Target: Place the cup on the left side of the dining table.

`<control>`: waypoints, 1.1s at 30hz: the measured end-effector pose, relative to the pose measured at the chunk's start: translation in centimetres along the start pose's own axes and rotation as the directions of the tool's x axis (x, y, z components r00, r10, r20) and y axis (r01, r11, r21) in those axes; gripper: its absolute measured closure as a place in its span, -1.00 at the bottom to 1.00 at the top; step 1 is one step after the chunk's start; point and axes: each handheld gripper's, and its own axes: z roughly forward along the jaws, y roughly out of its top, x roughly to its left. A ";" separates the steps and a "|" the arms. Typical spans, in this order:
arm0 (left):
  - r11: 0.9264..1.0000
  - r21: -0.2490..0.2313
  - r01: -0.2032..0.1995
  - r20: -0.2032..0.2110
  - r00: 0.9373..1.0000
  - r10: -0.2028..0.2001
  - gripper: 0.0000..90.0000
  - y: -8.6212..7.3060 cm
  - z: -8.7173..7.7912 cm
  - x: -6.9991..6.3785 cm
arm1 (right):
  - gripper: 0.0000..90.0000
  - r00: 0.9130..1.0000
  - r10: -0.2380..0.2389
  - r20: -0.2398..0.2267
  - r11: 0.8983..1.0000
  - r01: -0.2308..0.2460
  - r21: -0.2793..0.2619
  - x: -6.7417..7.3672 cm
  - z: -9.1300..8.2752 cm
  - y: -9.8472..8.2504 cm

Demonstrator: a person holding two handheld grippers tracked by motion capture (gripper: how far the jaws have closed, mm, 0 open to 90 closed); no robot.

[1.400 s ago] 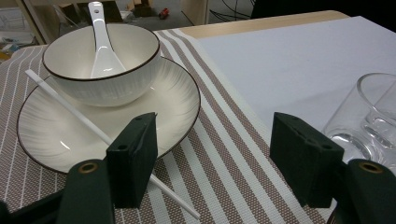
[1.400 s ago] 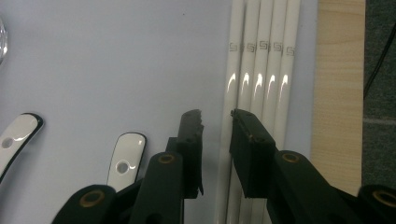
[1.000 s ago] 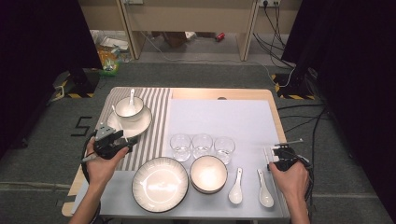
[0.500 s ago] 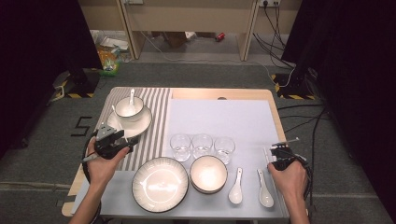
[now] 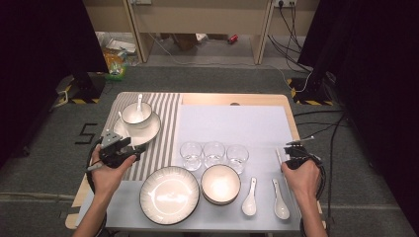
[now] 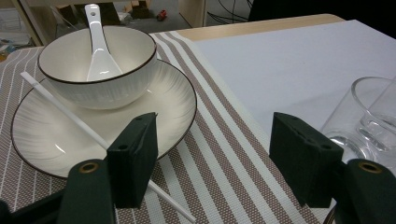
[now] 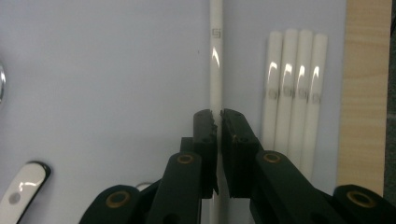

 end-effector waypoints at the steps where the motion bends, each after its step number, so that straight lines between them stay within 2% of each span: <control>1: 1.000 0.000 0.000 0.000 1.000 0.000 -0.29 0.0 0.0 0.0 | 0.88 1.000 0.000 0.000 1.000 0.000 0.000 0.0 0.0 0.0; 6: 1.000 0.000 0.003 -0.002 1.000 -0.003 -0.29 0.0 -0.1 0.1 | 0.89 1.000 -0.005 0.002 1.000 0.005 -0.003 0.2 0.8 2.4; 7: 1.000 0.000 0.003 -0.002 1.000 -0.003 -0.29 0.0 -0.1 0.1 | 0.89 1.000 -0.005 0.002 1.000 0.005 -0.003 0.2 0.8 2.4; 9: 1.000 -0.005 0.004 -0.001 1.000 -0.004 -0.29 -0.1 0.0 0.2 | 0.89 1.000 0.008 0.008 1.000 -0.008 -0.005 0.1 1.2 3.6; 10: 1.000 -0.005 0.004 -0.001 1.000 -0.004 -0.29 -0.1 0.0 0.2 | 0.89 1.000 0.008 0.008 1.000 -0.008 -0.005 0.1 1.2 3.6; 11: 1.000 -0.005 0.005 0.000 1.000 -0.005 -0.29 -0.1 0.0 0.2 | 0.89 1.000 0.009 0.010 1.000 -0.009 -0.010 0.0 1.6 4.5; 18: 1.000 -0.006 0.004 0.001 1.000 -0.004 -0.29 -0.1 0.0 0.2 | 0.89 0.999 0.022 0.024 1.000 -0.022 0.011 0.0 2.5 6.7; 29: 1.000 -0.004 0.004 0.001 1.000 -0.004 -0.29 -0.1 0.0 0.1 | 0.86 0.999 0.013 0.049 0.999 -0.015 0.039 0.4 3.2 7.8; 33: 1.000 -0.002 0.003 0.003 1.000 -0.003 -0.29 -0.1 0.0 0.1 | 0.78 0.999 0.012 0.035 1.000 -0.013 0.029 0.4 2.8 7.7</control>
